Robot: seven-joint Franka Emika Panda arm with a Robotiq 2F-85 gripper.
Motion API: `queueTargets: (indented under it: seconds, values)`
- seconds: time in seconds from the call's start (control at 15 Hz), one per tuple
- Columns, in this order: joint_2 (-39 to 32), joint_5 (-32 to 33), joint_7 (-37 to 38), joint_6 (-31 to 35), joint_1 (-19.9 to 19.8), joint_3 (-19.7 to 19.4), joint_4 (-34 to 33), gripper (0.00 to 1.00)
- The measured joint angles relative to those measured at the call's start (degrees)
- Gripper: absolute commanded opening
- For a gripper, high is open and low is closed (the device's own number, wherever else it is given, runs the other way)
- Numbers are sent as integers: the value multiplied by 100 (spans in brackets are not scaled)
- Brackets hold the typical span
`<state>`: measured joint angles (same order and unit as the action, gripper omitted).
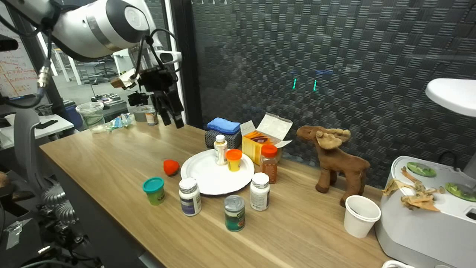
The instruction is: Pick up all the objects surrounding the white plate and arrange them on the plate
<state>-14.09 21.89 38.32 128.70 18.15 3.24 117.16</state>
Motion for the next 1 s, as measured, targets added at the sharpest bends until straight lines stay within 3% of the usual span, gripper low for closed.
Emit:
queueTargets:
  seconds: [0.47, 0.87, 0.93, 1.0]
  values:
    - [-157, -1010, -655, 769, -335, 113, 879, 100]
    - [-479, -1166, -1038, 904, -383, 115, 922, 100]
    - [-520, -1166, -1058, 906, -382, 115, 910, 80]
    - [-559, -1166, -1066, 906, -382, 115, 900, 74]
